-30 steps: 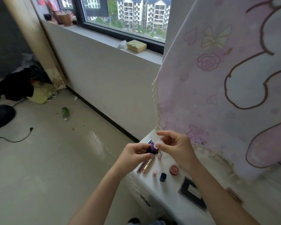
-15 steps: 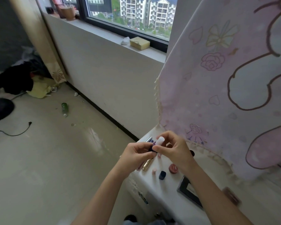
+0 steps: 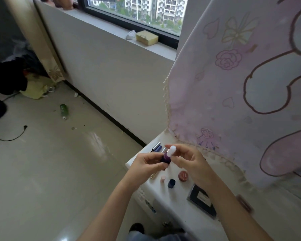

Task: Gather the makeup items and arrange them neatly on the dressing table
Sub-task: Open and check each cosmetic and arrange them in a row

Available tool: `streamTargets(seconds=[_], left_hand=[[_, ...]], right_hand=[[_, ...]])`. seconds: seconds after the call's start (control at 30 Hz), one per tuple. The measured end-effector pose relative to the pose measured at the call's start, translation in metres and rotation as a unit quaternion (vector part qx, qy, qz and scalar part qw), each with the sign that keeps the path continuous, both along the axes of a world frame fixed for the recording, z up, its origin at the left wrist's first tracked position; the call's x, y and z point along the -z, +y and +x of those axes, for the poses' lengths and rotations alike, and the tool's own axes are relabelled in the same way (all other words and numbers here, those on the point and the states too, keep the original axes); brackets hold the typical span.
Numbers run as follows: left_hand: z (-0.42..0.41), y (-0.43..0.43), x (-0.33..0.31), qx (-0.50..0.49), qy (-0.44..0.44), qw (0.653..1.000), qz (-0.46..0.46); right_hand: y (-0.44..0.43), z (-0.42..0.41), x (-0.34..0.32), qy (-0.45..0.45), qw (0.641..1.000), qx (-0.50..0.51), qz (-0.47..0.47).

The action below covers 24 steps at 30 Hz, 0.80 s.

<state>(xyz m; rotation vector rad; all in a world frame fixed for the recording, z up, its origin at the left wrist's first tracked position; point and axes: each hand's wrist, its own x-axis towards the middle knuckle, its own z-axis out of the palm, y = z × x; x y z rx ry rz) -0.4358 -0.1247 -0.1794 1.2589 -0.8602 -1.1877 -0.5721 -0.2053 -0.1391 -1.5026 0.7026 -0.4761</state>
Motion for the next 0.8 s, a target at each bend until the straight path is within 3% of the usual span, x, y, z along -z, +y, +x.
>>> streamTargets(seconds=[0.3, 0.5, 0.8], left_hand=[[-0.002, -0.011, 0.006, 0.003, -0.020, 1.000, 0.017], [-0.004, -0.010, 0.012, -0.018, -0.023, 0.999, 0.033], [0.007, -0.012, 0.020, -0.019, -0.022, 0.999, 0.045]], right_hand=[[-0.002, 0.002, 0.015, 0.036, 0.993, 0.108, -0.019], [-0.001, 0.007, 0.025, 0.082, 0.988, 0.124, -0.037], [-0.004, 0.008, 0.025, 0.064, 0.995, 0.069, -0.037]])
